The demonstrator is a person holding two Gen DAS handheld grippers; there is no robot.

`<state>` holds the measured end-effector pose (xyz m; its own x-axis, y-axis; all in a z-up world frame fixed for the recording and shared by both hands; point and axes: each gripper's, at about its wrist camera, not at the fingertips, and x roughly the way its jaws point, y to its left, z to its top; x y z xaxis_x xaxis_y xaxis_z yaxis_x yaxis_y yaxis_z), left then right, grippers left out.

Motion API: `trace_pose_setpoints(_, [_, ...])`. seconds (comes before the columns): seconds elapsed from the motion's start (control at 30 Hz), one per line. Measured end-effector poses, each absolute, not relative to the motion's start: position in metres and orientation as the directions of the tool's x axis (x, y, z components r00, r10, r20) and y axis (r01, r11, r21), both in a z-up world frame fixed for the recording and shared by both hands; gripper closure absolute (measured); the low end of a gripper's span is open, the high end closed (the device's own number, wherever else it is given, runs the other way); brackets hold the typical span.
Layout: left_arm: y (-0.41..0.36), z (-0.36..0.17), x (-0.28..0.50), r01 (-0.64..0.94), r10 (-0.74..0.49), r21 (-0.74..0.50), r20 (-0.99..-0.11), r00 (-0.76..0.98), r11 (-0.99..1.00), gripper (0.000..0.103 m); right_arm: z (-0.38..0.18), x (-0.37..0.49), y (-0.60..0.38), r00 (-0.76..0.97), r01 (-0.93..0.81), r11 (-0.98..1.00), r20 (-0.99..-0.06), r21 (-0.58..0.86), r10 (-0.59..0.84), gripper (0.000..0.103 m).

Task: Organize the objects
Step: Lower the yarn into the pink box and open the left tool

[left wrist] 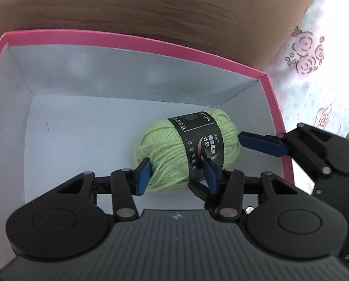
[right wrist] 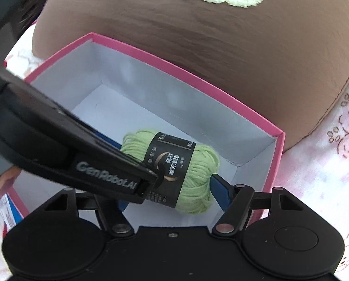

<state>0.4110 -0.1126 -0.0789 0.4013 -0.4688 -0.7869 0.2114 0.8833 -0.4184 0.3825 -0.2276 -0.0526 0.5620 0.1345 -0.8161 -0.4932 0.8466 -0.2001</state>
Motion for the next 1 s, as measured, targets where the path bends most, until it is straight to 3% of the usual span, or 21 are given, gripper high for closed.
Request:
trace_pose_setpoints(0.07, [-0.114, -0.078, 0.411, 0.22, -0.459, -0.403, -0.791, 0.404, 0.888, 0.056, -0.049, 0.377, -0.23, 0.566, -0.497, 0.844, -0.813, -0.203, 0.138, 0.033])
trace_pose_setpoints(0.23, [-0.119, -0.077, 0.419, 0.229, -0.498, -0.443, -0.767, 0.405, 0.867, 0.057, -0.048, 0.366, -0.231, 0.572, -0.496, 0.845, -0.807, -0.198, 0.146, 0.067])
trace_pose_setpoints(0.33, [-0.133, -0.072, 0.426, 0.252, -0.517, -0.452, -0.749, 0.415, 0.856, 0.058, -0.055, 0.365, -0.227, 0.575, -0.483, 0.848, -0.809, -0.216, 0.121, 0.07])
trace_pose_setpoints(0.5, [-0.139, -0.067, 0.426, 0.247, -0.448, -0.375, -0.776, 0.444, 0.894, 0.058, -0.06, 0.375, -0.233, 0.618, -0.391, 0.885, -0.784, -0.253, 0.049, 0.071])
trace_pose_setpoints(1.0, [-0.144, -0.076, 0.422, 0.192, -0.389, -0.338, -0.797, 0.462, 0.921, 0.065, -0.057, 0.362, -0.25, 0.628, -0.379, 0.907, -0.77, -0.182, 0.108, 0.069])
